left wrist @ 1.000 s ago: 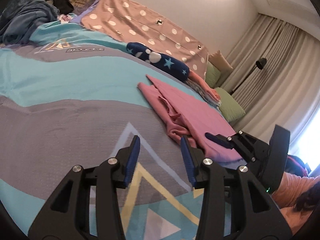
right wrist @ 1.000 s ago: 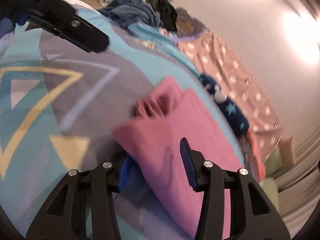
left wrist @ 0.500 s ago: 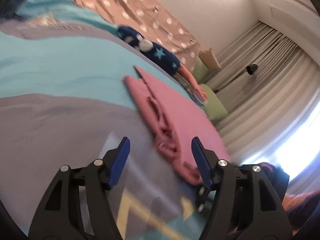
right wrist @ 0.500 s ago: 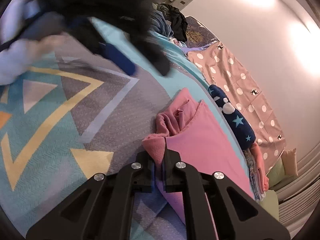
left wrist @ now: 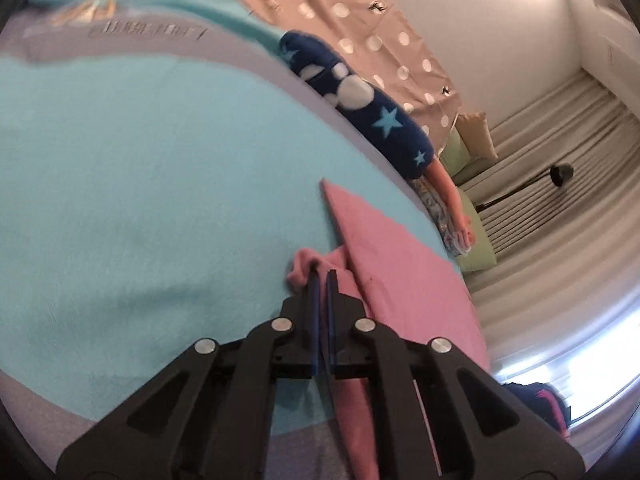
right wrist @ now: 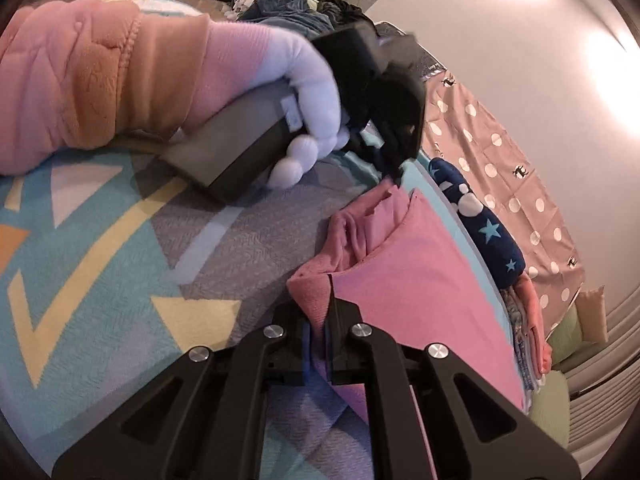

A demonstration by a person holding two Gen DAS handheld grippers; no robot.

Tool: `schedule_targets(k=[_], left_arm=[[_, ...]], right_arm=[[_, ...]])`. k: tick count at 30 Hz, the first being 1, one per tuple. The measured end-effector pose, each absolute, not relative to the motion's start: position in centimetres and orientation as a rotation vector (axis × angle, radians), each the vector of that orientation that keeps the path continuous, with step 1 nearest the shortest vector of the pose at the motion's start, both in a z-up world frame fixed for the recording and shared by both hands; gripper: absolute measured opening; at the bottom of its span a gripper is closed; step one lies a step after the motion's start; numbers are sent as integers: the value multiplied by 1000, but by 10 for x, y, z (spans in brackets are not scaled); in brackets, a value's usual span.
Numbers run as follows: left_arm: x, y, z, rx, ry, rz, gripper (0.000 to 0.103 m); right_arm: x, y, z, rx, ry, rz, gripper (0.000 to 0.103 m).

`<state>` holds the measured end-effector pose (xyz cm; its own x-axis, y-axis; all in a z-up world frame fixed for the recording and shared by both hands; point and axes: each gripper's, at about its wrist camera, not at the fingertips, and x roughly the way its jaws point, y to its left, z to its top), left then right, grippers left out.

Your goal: Fold small clothes

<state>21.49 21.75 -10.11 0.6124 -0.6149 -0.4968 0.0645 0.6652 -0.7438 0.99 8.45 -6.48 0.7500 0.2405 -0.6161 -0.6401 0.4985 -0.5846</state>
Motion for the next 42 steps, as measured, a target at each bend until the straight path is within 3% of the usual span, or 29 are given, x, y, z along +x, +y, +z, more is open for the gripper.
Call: schedule_targets(k=[7,10,21,23,25,27,30,32,35,36,37,42], left_arm=[[209,218,-77,-699,752,-462,3],[219,215,-95,-686,836,-412,3],[210,239,-87,-759,780,-387,2],[205,242,-84,-755,792,-382,9],[197,242,-82,-741,798,-394,40],[190,239,-80,-731,804,-420,45],[184,227,-80,-702,841,-479,63],[187,213,-79,-637,857,-486,64],[200,201,-80,-604,862,-467,62],[207,199,-80,-611,862,-462,48],[220,199,-81,-644,872,-460,7],[225,212,-75,-650,763,-375,4]], right_arm=[[16,72,-40,-720,555,627,5],[17,77,-54,-750,588,626,5],[20,65,-34,-617,600,644,5],[18,69,-43,-653,603,635,5],[11,71,-46,-689,590,640,10],[4,69,-43,-682,583,691,16],[-8,66,-40,-686,568,739,22],[-13,61,-37,-684,560,746,24],[-13,53,-33,-672,554,703,32],[-11,51,-33,-670,554,685,32],[-10,50,-34,-670,558,668,33],[-5,43,-38,-641,593,653,33]])
